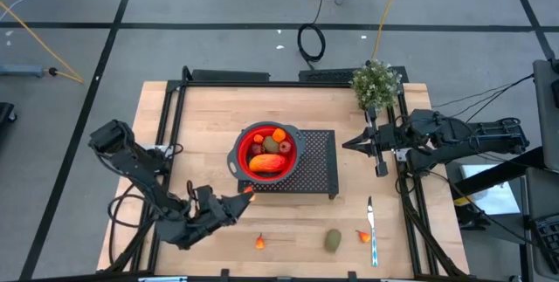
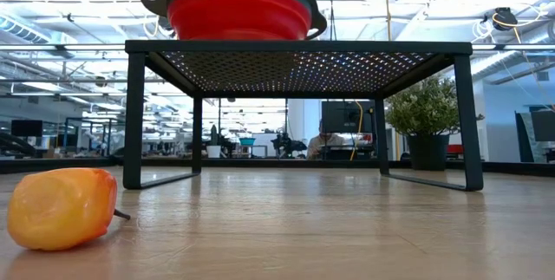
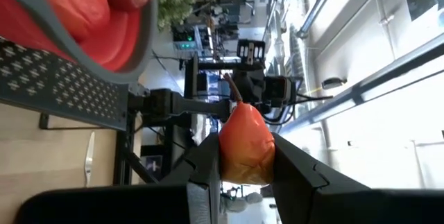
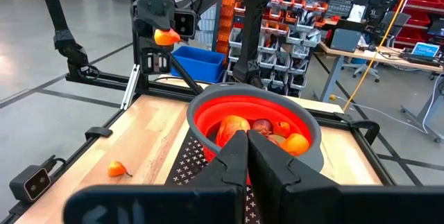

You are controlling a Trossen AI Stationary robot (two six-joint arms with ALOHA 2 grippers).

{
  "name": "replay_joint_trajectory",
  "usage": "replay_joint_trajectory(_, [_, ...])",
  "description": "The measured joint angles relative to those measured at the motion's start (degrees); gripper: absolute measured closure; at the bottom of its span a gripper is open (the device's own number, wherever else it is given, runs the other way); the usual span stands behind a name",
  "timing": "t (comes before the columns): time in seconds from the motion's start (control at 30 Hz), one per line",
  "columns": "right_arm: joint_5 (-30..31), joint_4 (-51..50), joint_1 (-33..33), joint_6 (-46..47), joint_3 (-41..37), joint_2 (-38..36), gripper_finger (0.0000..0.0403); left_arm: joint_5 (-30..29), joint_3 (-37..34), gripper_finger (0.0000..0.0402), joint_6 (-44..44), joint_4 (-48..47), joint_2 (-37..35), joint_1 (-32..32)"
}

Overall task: Pick & Place Fruit
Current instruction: Put the orange pear into the red strainer bowl on the shelf

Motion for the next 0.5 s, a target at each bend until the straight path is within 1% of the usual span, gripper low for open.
replay_joint_trajectory(0.13, [0.0,0.0,0.0,0.0,0.0,0.0,0.0399,3.1,0.0,0.0314,0.0,-0.2,0.0,1.4])
replay_joint_trajectory(0.5, [0.0,0.0,0.0,0.0,0.0,0.0,0.0399,7.0,0.0,0.0314,-0.4,-0.2,0.0,4.4])
